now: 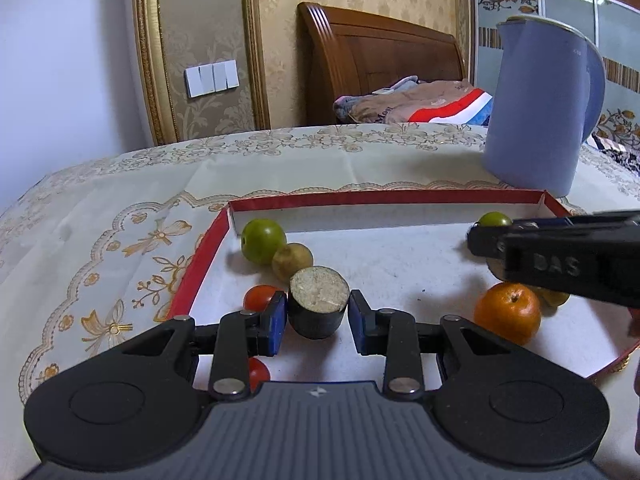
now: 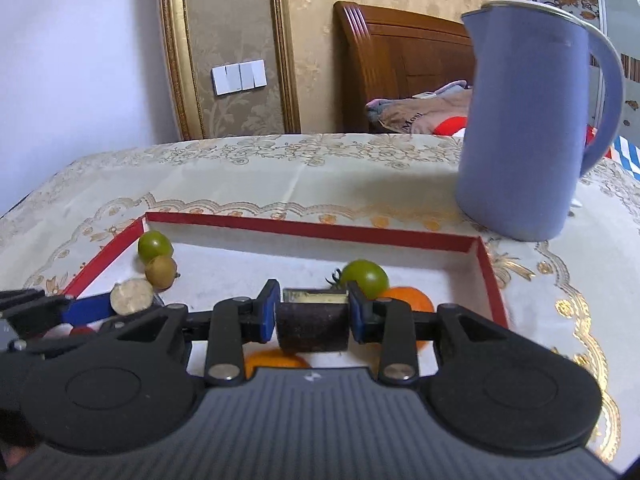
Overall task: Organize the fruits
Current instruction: 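Carry both eggplant slices into the tray and open both grippers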
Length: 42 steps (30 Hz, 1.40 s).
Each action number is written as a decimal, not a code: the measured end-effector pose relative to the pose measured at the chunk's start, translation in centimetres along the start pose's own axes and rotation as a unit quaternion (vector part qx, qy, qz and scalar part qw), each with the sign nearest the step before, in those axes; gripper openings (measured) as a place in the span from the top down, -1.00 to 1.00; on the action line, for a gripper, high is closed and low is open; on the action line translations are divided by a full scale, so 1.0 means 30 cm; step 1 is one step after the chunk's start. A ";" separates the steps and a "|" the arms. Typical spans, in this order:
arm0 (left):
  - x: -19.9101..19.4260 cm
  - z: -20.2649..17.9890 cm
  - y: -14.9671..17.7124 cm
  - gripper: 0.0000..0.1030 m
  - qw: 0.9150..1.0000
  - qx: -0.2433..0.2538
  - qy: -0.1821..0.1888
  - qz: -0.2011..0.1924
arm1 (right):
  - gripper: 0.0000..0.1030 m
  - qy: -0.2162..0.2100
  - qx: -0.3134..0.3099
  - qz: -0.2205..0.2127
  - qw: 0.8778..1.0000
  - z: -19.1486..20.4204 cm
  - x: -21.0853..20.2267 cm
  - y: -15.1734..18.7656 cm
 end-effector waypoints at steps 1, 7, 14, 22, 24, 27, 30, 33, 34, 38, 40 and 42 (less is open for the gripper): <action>-0.001 -0.002 0.001 0.38 1.000 0.002 -0.002 -0.001 | 0.36 -0.004 -0.003 -0.004 1.000 0.004 0.002 -0.001; 0.000 0.011 -0.001 0.38 1.000 -0.013 0.004 0.001 | 0.36 -0.010 -0.033 -0.012 0.999 0.041 -0.006 0.002; -0.006 0.018 0.002 0.36 1.000 -0.025 0.003 -0.004 | 0.36 -0.021 -0.044 -0.011 0.999 0.059 -0.002 0.007; -0.015 0.040 0.002 0.35 0.999 -0.039 -0.003 -0.011 | 0.37 -0.001 0.002 0.035 0.999 0.004 0.064 0.025; -0.016 0.038 0.003 0.35 0.999 -0.037 -0.004 -0.012 | 0.37 -0.002 0.002 0.036 0.999 0.008 0.064 0.031; -0.018 0.038 0.004 0.35 0.999 -0.038 -0.005 -0.013 | 0.37 0.003 -0.001 0.037 0.999 0.011 0.067 0.042; -0.017 0.044 0.004 0.34 0.999 -0.044 -0.004 -0.014 | 0.37 0.003 0.003 0.034 0.999 0.009 0.064 0.039; -0.019 0.040 0.005 0.21 0.999 -0.039 -0.011 -0.018 | 0.36 0.005 0.007 0.032 0.999 0.006 0.062 0.040; -0.022 0.039 0.006 0.17 0.999 -0.039 -0.013 -0.019 | 0.36 0.004 0.006 0.032 0.999 0.005 0.059 0.040; -0.021 0.042 0.009 -0.05 0.999 -0.038 -0.019 -0.020 | 0.09 0.006 0.007 0.026 1.000 0.007 0.046 0.043; -0.022 0.046 0.009 -0.06 0.999 -0.039 -0.023 -0.020 | -0.12 0.009 0.004 0.016 1.000 0.009 0.030 0.041; -0.023 0.051 0.010 -0.06 0.999 -0.040 -0.024 -0.020 | -0.26 0.007 0.009 0.006 1.000 0.006 0.008 0.035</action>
Point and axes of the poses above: each gripper's, at about its wrist camera, not at the fingertips, and x roughly the way its jaws point, z to its left, y to its underside, the point moved 1 cm from there along x, roughly the way its jaws point, and after that the axes turned 11 degrees about -z, right-handed, at the moved point
